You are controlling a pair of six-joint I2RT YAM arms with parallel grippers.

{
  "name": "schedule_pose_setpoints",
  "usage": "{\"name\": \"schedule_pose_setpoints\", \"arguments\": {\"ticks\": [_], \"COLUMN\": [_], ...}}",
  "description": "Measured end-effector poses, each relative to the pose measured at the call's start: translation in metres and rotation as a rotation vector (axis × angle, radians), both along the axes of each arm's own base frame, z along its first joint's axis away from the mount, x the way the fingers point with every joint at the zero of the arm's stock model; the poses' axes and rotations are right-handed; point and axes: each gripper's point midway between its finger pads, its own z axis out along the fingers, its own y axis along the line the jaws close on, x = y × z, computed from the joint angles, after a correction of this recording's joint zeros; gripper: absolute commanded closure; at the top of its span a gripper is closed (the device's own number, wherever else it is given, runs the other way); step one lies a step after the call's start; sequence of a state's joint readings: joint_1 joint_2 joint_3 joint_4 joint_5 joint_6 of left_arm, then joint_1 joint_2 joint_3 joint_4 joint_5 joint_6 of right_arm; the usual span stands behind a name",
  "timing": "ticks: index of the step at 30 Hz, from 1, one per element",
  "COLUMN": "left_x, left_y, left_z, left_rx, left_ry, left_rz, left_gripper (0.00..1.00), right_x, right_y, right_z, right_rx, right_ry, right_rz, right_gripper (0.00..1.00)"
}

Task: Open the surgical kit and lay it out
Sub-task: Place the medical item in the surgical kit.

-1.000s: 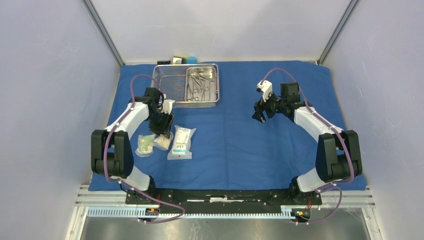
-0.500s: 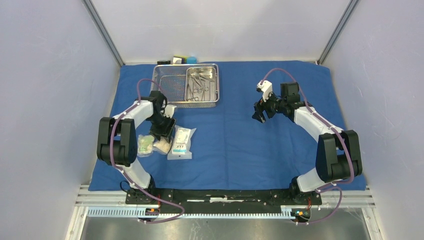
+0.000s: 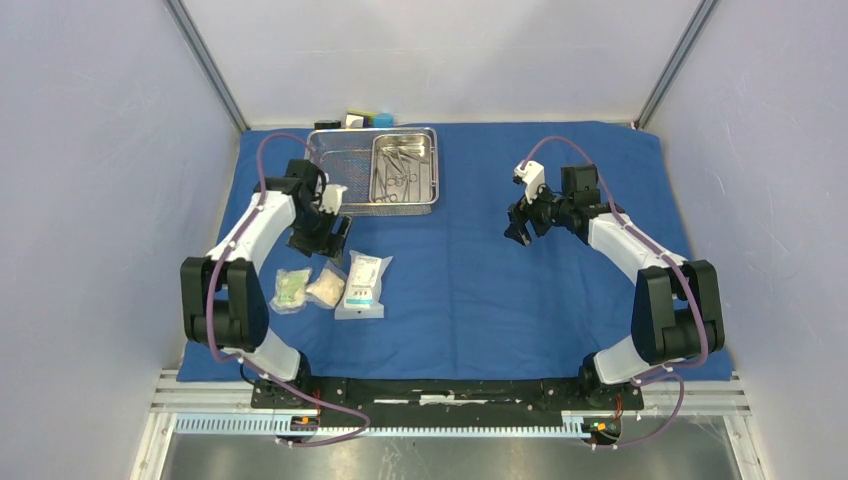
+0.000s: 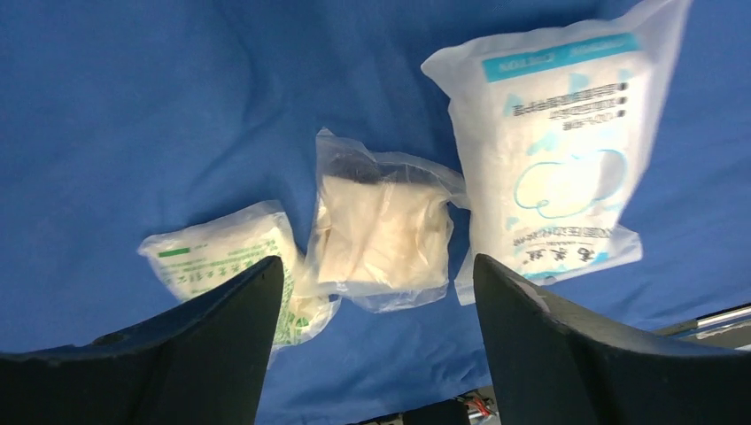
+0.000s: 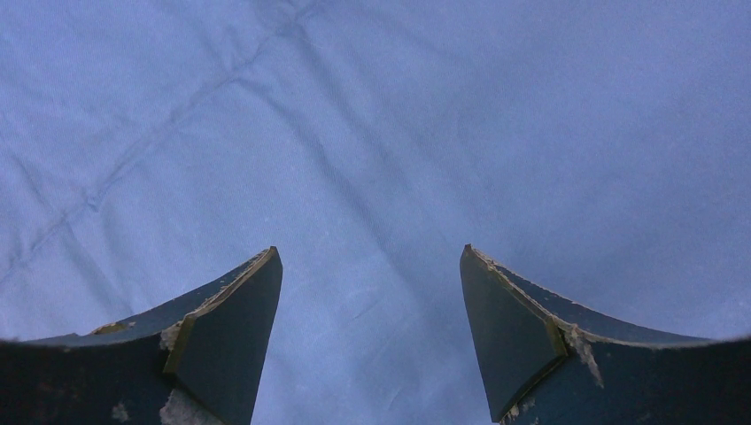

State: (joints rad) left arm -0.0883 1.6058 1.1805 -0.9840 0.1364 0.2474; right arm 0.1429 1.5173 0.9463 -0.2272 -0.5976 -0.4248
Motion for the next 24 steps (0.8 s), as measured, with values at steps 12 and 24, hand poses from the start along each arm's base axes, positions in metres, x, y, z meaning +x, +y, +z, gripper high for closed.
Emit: {"name": "schedule_pose_setpoints", "arguments": {"ticks": [12, 24], "left_x": [0.014, 0.006], "left_y": [-0.017, -0.008], "left_z": [0.019, -0.03], "left_rx": [-0.096, -0.036], "left_ry": [-0.066, 0.031], "left_rz": [-0.012, 0.016], "left_gripper": [0.24, 0.41], "right_x": [0.001, 0.0], "right_y": [0.0, 0.001], "right_z": [0.006, 0.018], "right_rx": [0.003, 0.012], "right_ry": [-0.017, -0.047], "right_rz": [0.001, 0.004], "right_gripper": [0.19, 0.19]}}
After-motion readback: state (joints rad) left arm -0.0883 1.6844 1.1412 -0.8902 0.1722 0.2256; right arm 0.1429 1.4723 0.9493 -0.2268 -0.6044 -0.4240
